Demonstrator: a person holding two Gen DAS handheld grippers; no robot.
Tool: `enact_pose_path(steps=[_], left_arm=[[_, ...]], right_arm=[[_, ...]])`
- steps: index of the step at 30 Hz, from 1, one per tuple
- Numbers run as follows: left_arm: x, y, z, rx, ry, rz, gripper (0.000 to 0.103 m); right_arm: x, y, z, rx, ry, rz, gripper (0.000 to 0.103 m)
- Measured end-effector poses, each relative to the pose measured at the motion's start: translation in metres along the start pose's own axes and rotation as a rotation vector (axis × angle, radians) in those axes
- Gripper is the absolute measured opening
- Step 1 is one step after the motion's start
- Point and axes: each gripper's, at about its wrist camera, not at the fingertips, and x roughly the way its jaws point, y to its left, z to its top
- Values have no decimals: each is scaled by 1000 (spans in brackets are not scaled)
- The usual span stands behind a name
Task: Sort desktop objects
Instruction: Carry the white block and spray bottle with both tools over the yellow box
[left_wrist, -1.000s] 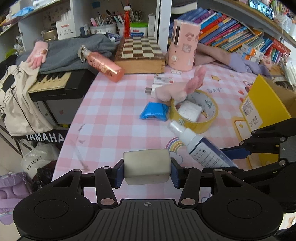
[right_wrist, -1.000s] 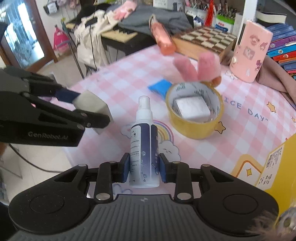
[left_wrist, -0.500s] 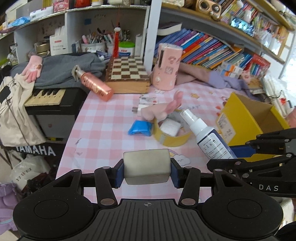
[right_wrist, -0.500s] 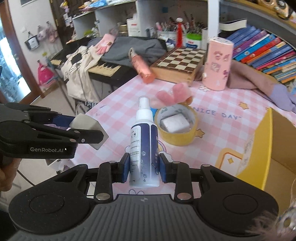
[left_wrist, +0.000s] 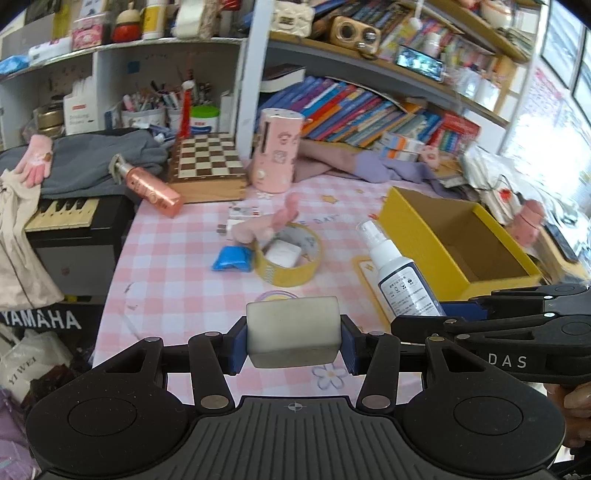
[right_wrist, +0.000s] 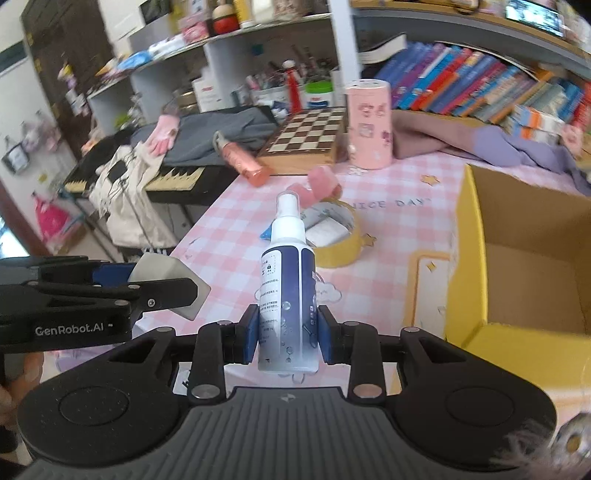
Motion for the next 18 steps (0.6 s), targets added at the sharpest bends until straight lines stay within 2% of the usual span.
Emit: enact_pose_path(steps=[18], left_arm=[[-28, -31, -41, 122, 37, -134, 47]], right_arm=[[-56, 21, -69, 156, -32, -128, 30]])
